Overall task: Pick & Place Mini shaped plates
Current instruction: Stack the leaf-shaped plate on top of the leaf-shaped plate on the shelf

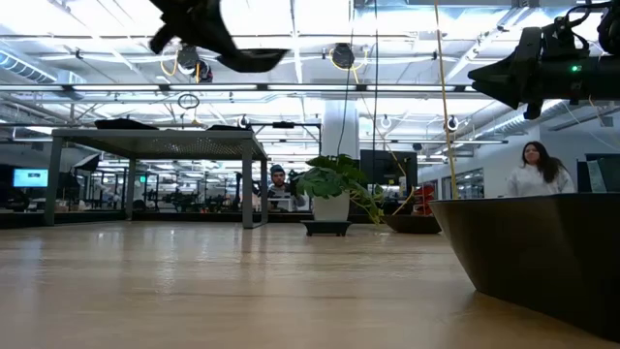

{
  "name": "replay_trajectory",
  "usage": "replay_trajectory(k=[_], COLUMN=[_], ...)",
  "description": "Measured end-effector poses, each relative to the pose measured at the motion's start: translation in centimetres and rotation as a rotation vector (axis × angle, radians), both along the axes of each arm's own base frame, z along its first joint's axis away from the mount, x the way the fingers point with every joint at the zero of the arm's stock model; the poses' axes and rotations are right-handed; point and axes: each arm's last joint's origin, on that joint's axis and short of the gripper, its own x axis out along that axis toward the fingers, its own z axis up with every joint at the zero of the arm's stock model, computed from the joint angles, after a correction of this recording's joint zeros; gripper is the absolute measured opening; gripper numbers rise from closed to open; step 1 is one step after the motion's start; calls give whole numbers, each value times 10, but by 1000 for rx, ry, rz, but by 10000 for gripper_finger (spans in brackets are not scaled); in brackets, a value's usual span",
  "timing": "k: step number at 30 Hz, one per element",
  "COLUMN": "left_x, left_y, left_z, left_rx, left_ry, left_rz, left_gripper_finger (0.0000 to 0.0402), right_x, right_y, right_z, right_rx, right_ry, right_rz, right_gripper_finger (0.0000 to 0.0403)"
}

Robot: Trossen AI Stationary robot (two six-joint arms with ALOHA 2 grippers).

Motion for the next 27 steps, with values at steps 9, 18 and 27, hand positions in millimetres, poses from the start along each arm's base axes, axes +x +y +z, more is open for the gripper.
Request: replay_trajectory(k=[9, 18, 27], left_x=[-30, -23, -12], left_y=[58, 105, 123], left_z=[13, -8, -28], left_rx=[54, -98, -135], left_ry=[-26, 6, 63], left_rz=[347, 461, 508], left_gripper_finger=[11, 10, 12], right_x=[0, 0, 0], right_y=[0, 0, 0], right_z=[0, 0, 0], right_rx=[0, 0, -1], right_ry=[0, -1, -1], right_rz=[0, 0, 0], right_gripper_finger=[153, 153, 153])
